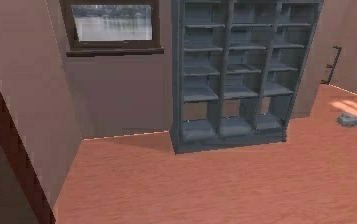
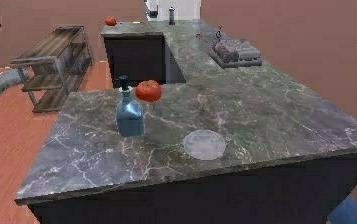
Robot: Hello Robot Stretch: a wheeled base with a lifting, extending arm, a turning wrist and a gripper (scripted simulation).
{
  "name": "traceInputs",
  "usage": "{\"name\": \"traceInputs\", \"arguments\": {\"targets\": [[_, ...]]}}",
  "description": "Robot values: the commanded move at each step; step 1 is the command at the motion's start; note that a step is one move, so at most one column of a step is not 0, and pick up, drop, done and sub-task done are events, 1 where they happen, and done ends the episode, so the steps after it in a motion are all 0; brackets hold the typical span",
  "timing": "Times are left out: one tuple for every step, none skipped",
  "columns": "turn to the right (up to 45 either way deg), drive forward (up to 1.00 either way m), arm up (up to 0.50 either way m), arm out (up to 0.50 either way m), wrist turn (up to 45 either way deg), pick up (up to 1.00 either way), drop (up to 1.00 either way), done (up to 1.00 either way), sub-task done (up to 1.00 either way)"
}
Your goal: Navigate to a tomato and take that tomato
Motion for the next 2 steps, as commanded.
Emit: {"name": "traceInputs", "arguments": {"targets": [[0.0,0.00,0.50,0.00,0.0,0.00,0.00,0.00,0.00],[0.0,0.00,0.38,0.00,0.0,0.00,0.00,0.00,0.00]]}}
